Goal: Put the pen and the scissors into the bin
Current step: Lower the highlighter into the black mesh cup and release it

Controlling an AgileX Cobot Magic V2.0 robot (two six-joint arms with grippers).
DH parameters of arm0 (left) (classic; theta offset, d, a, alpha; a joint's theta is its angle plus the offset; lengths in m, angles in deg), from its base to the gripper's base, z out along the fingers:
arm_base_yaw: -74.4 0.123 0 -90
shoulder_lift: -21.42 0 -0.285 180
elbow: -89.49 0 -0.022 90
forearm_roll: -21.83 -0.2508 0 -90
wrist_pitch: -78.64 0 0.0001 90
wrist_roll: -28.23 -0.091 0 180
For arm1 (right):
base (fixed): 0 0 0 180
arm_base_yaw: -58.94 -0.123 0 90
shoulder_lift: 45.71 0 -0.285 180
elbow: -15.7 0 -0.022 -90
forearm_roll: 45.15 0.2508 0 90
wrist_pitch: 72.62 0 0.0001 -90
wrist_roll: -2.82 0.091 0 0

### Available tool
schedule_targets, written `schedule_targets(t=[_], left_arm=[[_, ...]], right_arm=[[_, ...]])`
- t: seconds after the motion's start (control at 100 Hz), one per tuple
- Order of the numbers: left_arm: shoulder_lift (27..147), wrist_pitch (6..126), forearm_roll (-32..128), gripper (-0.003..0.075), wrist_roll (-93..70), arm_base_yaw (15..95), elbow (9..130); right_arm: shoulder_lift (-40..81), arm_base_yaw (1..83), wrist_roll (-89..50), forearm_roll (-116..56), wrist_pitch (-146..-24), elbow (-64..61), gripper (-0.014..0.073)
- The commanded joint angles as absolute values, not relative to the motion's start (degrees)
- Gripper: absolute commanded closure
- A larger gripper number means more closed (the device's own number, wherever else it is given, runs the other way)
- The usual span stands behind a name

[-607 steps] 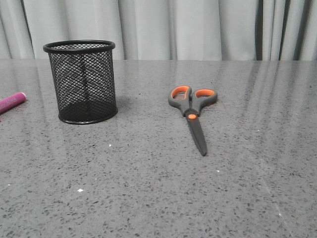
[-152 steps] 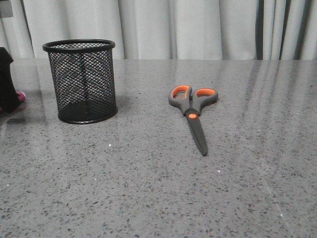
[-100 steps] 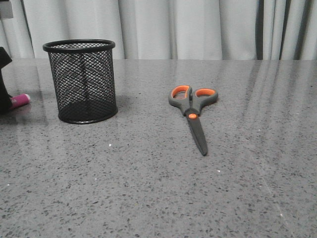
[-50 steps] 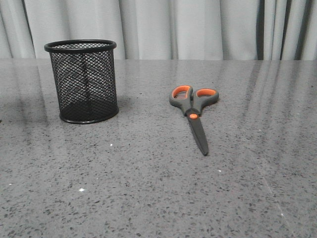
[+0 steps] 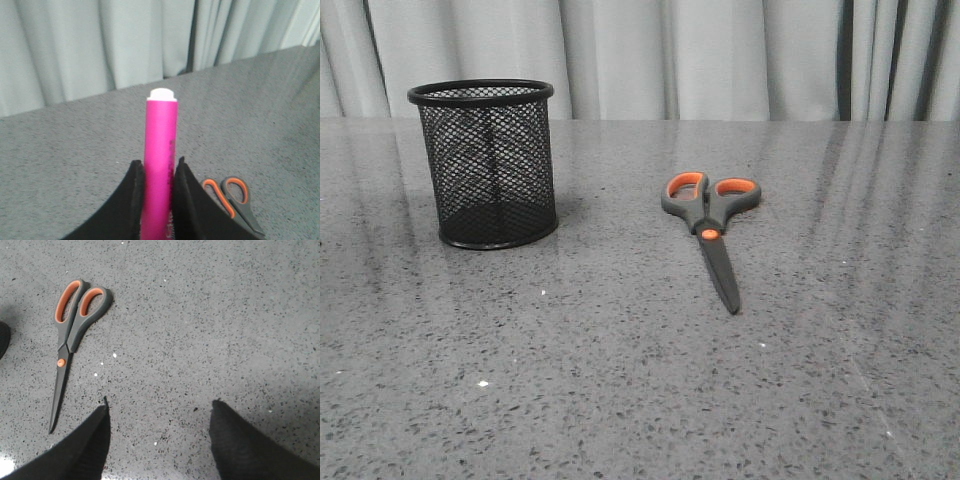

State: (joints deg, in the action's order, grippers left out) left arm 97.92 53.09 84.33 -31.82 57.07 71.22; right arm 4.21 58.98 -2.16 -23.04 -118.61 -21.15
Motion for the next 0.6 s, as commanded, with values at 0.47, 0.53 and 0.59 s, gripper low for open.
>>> schedule_targets(t=[0.47,0.53,0.59], left_arm=[[109.1,64.3,87.4,0.0742,-33.8,48.0,72.6],[109.4,64.8,87.4,0.0742,-33.8,47.4,72.6],[109.6,65.4,87.4,0.0742,-33.8,47.2,72.6]], right_arm=[[4.4,59.3,-2.6,-22.0,-115.3,-19.1,0.02],[4.4,59.3,-2.6,-22.0,-115.3,-19.1,0.02],[4.4,59.3,-2.6,-22.0,-115.3,-19.1,0.02]])
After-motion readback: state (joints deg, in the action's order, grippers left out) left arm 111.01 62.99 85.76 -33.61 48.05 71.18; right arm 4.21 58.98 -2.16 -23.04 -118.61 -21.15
